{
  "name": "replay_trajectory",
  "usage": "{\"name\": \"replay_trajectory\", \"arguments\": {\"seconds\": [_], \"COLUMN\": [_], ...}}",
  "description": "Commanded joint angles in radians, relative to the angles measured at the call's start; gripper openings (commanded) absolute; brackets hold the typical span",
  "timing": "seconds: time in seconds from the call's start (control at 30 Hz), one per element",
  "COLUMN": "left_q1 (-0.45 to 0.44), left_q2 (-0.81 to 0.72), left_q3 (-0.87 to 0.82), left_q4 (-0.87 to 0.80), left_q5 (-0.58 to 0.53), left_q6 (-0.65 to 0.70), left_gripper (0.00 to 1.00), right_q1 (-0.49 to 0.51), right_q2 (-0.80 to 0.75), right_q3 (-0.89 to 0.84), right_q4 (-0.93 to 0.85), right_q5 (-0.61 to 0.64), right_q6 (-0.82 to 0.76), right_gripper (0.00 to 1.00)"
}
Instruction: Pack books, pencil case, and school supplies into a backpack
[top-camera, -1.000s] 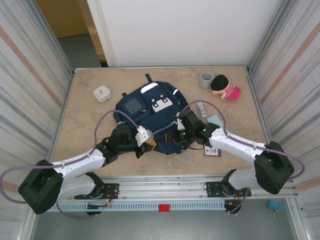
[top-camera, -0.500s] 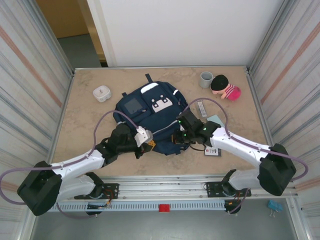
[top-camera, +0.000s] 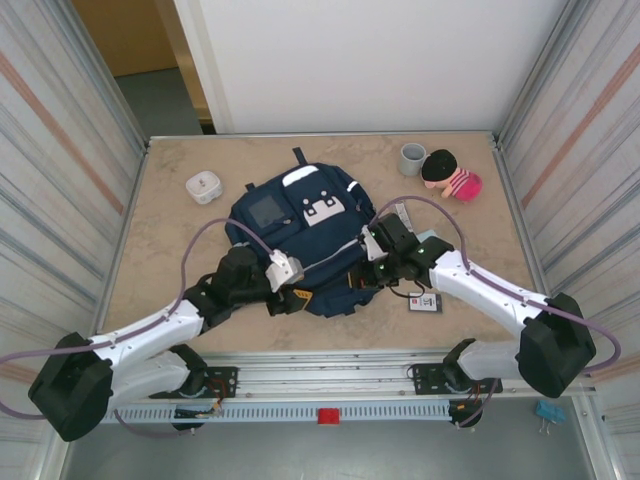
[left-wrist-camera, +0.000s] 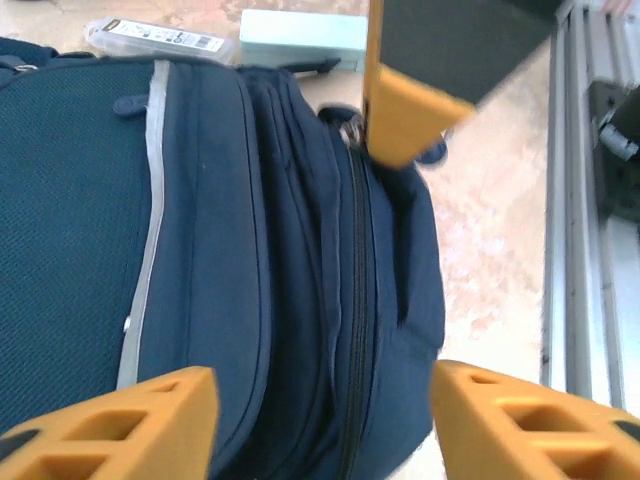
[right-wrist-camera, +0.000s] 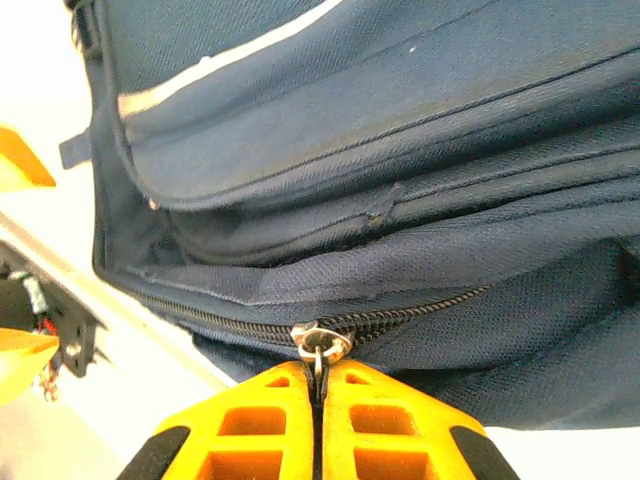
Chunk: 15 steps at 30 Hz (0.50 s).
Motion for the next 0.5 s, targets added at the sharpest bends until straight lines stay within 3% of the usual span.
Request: {"name": "replay_trajectory", "arguments": {"seconds": [0.0, 0.13, 0.3, 0.4, 0.47], "left_q1": [-0.024, -0.051, -0.054, -0.058, -0.058], "left_q2": [0.002, 0.063, 0.144, 0.166, 0.164], "left_q3": [0.076, 0.127, 0.142, 0.138, 0.137], "left_q4": [-0.041, -0.066, -0.076, -0.086, -0.110], "left_q5": [0.022, -0.009, 0.025, 0.002, -0.028], "left_q6": [0.013, 0.061, 0.109, 0.130, 0.141], "left_gripper": [0.66, 0.69, 0.62, 0.48, 0.28], "right_q1": [0.048, 0.094, 0.094, 0.083, 0.074], "right_q2": [0.012, 0.022, 0.004, -0.008, -0.018], "right_q3": [0.053, 0.082, 0.091, 0.085, 0.077], "right_q4": [0.010, 0.007, 0.019, 0.025, 0.024], "right_q5": [-0.104, -0.123, -0.136, -0.160, -0.157], "right_q6": [-0.065, -0.075, -0.069, -0.067, -0.067], "right_gripper": [0.00, 0.00, 0.00, 0.00, 0.00]}}
